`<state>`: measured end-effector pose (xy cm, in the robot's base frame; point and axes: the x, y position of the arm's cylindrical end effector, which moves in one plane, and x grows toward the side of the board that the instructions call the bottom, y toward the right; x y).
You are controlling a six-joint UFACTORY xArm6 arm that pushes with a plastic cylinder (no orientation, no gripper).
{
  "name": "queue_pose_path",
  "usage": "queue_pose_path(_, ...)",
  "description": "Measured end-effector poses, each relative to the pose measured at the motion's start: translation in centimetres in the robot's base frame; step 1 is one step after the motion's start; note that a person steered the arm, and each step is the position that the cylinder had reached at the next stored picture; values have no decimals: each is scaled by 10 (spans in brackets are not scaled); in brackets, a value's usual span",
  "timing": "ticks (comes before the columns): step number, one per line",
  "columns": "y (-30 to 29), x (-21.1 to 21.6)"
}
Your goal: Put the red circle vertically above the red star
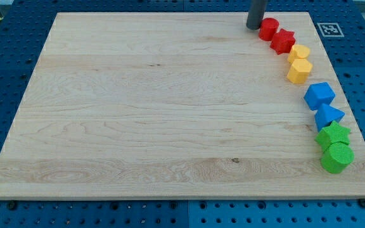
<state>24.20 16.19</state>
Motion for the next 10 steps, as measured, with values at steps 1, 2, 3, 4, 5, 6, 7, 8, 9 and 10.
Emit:
queue_pose_path(1, 5, -1)
queue_pose_path(2, -10, -1)
queue_pose_path(3, -31, -1)
queue_pose_path(4, -28, 4)
queue_pose_path(5, -21, 13)
queue_pose_path(6, -9, 14)
queue_pose_path(7, 10, 14)
queue_pose_path(8, 19, 14)
queue_pose_path(9, 8, 14)
queue_pose_path(10, -27, 18)
